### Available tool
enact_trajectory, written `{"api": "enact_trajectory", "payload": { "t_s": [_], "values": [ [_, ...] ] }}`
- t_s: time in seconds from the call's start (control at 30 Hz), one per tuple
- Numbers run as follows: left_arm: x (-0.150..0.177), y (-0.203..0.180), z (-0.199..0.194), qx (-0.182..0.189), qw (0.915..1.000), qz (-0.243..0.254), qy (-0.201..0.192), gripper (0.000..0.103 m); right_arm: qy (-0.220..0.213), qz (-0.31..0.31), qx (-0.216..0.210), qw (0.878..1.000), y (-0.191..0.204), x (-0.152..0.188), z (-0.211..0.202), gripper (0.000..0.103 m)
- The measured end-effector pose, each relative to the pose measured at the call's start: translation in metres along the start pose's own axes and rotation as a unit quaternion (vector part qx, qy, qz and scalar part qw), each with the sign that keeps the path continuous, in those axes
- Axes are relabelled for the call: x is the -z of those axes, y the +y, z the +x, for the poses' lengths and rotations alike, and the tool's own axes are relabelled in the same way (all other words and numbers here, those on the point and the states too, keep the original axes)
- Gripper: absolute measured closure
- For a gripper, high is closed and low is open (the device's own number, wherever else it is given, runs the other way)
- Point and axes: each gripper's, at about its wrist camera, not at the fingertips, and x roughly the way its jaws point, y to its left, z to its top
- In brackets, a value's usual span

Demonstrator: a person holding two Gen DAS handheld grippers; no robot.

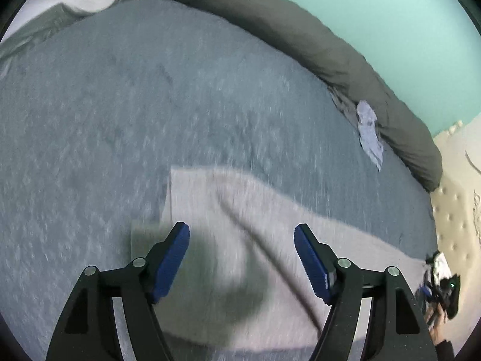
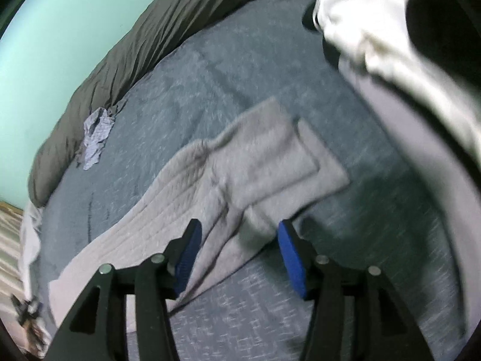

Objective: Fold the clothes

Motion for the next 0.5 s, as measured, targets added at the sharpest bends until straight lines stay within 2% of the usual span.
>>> {"api": "enact_trajectory", "payload": {
  "t_s": [0.1, 0.2, 0.33, 0.5],
  "values": [
    [0.029, 0.007, 0.008, 0.012, 0.9997, -0.005, 0.022, 0.027, 0.009, 0.018, -0.013, 1.0, -0.005, 0.007, 0.006, 0.043],
    [0.054, 0.015, 0.013, 0.022, 0.999, -0.015, 0.036, 0.027, 0.02, 0.038, -0.021, 0.999, -0.009, 0.011, 0.014, 0.038],
    [0.075, 0.026, 0.013, 0.04, 0.9983, -0.033, 0.027, 0.023, 0.02, 0.049, -0.025, 0.998, -0.011, 0.013, 0.021, 0.037],
    [0.094, 0.032, 0.001, 0.052, 0.9971, -0.053, 0.015, 0.022, 0.014, 0.06, -0.033, 0.998, -0.013, 0.011, 0.026, 0.036]
  ]
}}
